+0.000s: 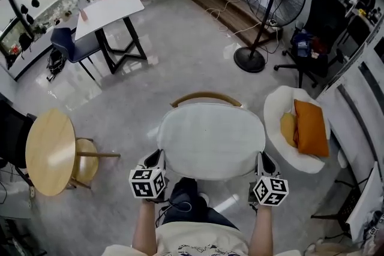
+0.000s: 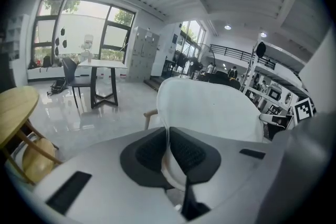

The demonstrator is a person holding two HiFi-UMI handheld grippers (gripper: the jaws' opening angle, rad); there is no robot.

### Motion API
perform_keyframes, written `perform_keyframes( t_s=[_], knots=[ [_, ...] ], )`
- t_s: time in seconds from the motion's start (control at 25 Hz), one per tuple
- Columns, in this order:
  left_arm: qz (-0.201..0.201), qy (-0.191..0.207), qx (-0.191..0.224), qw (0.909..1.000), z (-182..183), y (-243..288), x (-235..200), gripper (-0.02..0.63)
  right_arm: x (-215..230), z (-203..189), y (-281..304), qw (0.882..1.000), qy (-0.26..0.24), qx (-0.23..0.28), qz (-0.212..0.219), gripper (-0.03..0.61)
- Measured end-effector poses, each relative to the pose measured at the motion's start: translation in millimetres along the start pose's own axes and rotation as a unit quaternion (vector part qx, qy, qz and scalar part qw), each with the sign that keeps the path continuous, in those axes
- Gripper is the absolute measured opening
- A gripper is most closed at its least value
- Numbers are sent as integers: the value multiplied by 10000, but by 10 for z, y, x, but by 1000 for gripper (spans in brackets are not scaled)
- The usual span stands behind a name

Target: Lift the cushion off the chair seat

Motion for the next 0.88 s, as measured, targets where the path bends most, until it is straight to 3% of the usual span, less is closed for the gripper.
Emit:
perform_keyframes(
  t_s=[0.48, 0.88],
  knots=[
    [88, 38, 322, 9994, 68, -589, -5, 37, -279, 68, -461, 9995, -31, 290, 111, 46],
    [98, -14, 383, 9992, -48, -665, -26, 37, -324, 5, -528, 9993, -69, 330, 172, 46]
  ],
)
Point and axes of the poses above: the fingertips, and each gripper's own axes: y forward along the fingers, x to its right, z out of its top, the point moved 10 cm from there along -y, backward along the fingers, and after that the axes turned 8 degrees about y, right-handed, at the moved point
